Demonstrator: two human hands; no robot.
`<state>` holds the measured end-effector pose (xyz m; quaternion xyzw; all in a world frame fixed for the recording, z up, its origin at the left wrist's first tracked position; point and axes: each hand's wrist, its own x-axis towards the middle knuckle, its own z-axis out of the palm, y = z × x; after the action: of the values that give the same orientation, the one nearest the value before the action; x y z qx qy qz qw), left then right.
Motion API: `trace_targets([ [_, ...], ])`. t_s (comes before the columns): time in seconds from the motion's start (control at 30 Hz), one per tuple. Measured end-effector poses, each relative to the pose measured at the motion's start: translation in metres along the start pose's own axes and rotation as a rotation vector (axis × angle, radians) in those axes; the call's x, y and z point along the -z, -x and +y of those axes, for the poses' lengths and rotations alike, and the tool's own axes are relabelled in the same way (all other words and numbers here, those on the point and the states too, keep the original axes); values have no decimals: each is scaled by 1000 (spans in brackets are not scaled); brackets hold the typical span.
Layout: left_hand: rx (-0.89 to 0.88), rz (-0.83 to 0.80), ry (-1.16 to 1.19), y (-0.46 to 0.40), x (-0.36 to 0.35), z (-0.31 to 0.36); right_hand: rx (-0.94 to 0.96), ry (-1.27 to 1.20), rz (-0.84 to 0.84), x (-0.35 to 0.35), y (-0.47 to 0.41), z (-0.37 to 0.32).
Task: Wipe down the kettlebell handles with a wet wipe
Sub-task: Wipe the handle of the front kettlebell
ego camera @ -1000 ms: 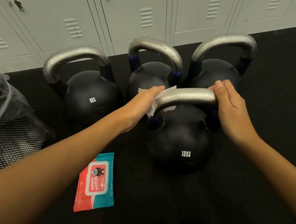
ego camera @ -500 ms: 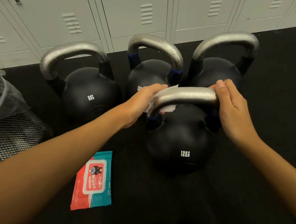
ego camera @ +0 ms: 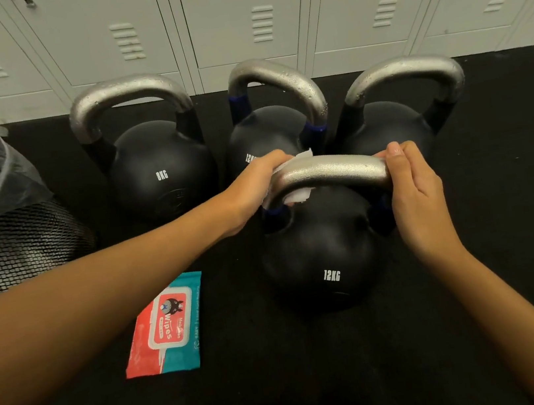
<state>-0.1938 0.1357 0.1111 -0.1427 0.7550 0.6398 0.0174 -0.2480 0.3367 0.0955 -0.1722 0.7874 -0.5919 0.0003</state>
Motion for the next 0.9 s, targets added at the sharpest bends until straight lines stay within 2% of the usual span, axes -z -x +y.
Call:
trace_targets([
  [0.13,-148,16,-72,-3,-7,5,11,16,9,-1,0,3],
  [0.23,-322,173,-259,7,-13,-11,16,14,14,-1,-1,5],
  [0.33,-444,234,-370,20,-17,-29,23,12,13,-1,-1,4],
  [0.6,-396,223,-363,27,-3,-57,36,-4,5,0,0,4],
  [0.7,-467,229,-417,29,-4,-44,35,-10,11,0,0,3],
  [0.9,-683,267,-671,29,-15,-36,16,-1,8,-1,0,4],
])
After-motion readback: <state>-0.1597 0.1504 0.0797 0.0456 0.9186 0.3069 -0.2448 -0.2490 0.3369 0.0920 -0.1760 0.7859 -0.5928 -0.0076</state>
